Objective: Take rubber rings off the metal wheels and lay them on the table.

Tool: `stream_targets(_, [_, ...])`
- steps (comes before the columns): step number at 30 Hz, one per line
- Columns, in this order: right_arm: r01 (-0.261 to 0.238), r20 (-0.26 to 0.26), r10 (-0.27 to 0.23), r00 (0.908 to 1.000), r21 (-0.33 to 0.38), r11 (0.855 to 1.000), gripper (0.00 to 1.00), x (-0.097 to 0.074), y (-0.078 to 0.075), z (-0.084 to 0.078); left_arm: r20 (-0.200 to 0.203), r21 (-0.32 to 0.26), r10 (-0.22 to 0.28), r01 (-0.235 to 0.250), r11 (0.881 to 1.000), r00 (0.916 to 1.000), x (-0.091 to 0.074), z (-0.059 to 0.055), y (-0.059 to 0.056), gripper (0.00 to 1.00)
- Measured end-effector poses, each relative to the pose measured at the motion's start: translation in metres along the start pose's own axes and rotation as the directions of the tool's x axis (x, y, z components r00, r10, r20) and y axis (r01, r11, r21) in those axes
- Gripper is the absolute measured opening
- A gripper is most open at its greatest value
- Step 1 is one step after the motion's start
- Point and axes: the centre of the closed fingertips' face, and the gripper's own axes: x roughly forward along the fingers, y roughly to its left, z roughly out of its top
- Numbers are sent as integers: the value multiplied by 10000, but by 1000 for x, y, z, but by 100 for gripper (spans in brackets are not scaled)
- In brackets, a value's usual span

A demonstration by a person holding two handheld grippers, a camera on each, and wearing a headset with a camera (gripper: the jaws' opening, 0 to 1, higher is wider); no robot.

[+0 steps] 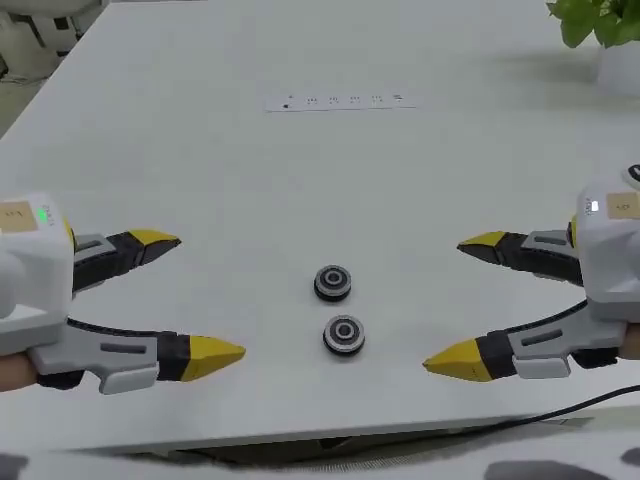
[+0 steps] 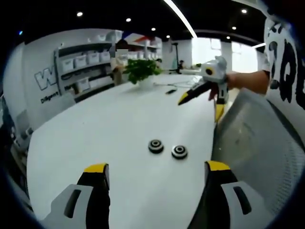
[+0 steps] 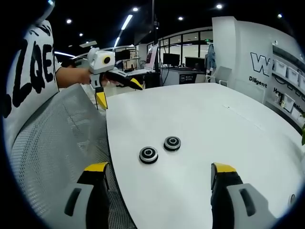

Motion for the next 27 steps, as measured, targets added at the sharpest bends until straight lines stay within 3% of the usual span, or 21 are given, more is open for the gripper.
stream_targets(15, [-31, 148, 32, 9999, -49, 10000, 84, 0, 0, 5, 31, 150, -4, 4, 9999, 10000, -1, 3, 2, 82])
stream_targets(27, [-121, 143, 123, 9998, -114, 9999, 82, 2, -3, 9, 179, 232, -88, 84, 9997, 9998, 3, 13, 7, 79])
